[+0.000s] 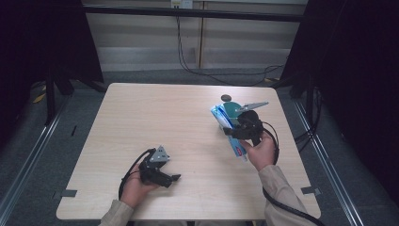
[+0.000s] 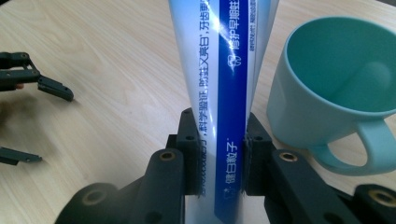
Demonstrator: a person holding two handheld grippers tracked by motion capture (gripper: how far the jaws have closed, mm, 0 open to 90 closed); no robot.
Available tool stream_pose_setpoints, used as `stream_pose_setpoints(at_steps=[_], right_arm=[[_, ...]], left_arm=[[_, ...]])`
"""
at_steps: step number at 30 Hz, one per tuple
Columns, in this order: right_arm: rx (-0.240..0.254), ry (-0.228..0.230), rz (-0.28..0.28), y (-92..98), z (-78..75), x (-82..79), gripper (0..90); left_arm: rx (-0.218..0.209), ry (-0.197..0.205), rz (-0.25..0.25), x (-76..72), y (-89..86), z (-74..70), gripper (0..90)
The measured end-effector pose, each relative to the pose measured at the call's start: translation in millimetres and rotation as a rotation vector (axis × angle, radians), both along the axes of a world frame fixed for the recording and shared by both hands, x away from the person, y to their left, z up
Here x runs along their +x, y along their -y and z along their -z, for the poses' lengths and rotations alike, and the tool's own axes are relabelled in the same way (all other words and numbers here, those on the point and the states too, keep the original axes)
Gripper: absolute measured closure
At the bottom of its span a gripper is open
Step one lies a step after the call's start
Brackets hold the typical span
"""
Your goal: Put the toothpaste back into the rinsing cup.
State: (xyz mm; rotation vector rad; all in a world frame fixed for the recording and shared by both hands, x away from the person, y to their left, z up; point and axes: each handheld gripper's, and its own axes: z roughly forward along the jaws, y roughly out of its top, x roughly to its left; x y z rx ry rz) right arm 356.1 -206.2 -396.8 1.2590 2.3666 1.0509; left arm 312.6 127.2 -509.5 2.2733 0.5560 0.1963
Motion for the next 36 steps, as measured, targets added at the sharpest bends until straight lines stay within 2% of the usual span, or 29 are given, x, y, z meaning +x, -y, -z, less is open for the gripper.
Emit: stream_pose_setpoints(at_steps=[17, 36], right_arm=[[0.053, 0.083, 0.058, 4.2, -14.6, 5.5, 74.2], [0.119, 0.15, 0.116, 14.3, -28.1, 14.7, 74.2]], left_arm=[[0.0, 0.0, 0.0, 0.0, 0.0, 0.0, 14.0], [0.0, 0.001, 0.001, 0.1, 0.0, 0.0, 14.0]])
